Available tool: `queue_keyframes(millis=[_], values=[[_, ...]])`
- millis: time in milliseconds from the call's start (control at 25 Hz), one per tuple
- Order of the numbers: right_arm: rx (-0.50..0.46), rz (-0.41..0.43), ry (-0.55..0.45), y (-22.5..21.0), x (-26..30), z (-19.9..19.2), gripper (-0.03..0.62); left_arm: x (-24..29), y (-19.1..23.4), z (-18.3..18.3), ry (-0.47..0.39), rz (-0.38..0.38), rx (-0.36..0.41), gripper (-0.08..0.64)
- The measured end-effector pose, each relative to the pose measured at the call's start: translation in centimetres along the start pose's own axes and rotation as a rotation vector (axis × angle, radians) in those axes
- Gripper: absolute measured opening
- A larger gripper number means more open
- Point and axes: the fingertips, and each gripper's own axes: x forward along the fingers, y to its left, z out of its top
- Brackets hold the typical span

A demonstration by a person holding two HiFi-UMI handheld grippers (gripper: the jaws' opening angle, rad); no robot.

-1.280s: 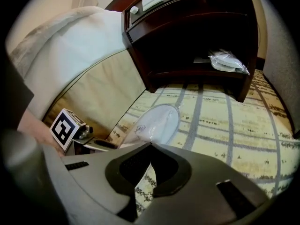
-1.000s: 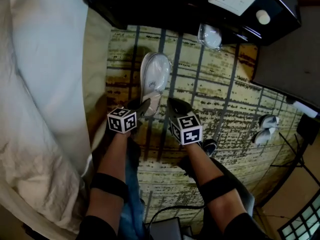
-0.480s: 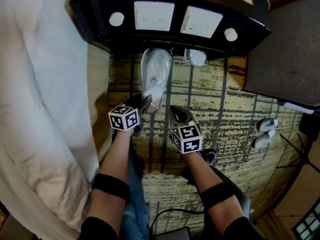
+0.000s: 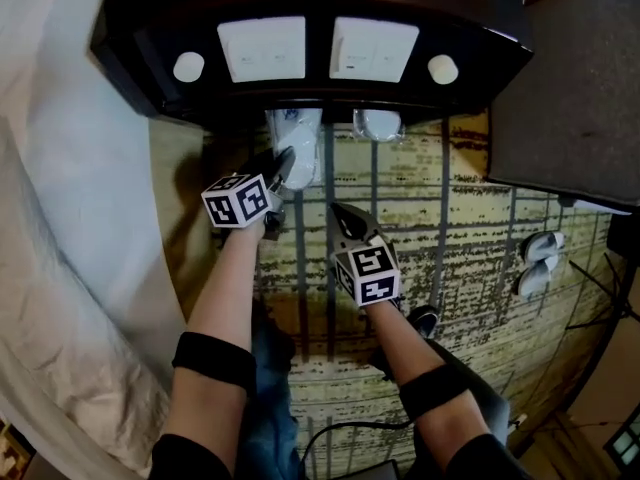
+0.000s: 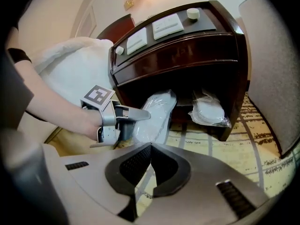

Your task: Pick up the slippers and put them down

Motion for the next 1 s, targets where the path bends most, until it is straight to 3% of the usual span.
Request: queue_keyframes(millis=[160,280,720,840,920,1000], values=[[0.019,-0.011,-0.004,-0.8,0.1,-0.6,0.002,1.5,0.2,2.7,-0.048,0.018,-0.028,0.135],[0.026,-0.013,0.0,-1.0,-0.1,-1.1,0.002,2.0,1.2,4.0,-0.085,0.072,-0.069,0.135],[0.043,-0.032,-0.027,-3.5,-0.1,-1.2,0.002,4.3,2.8,7.3,-0.176,0.175,-0.192,0.138],[0.043,-0.037,-0.029,-4.1,0.1,-1.9,0.002,4.4,3.1,7.6,-0.203,0.198,-0.186,0.148],[0.046,-0.042,-0.031,-4.5,0.1,-2.1,0.002,4.2,3.3,7.9,-0.216,0.231,-0.159,0.189],[0.053,-0.041,-0.035,-4.6,-0.1,-1.9,0.002,3.8,3.3,8.1,-0.228,0.26,-0.139,0.277]])
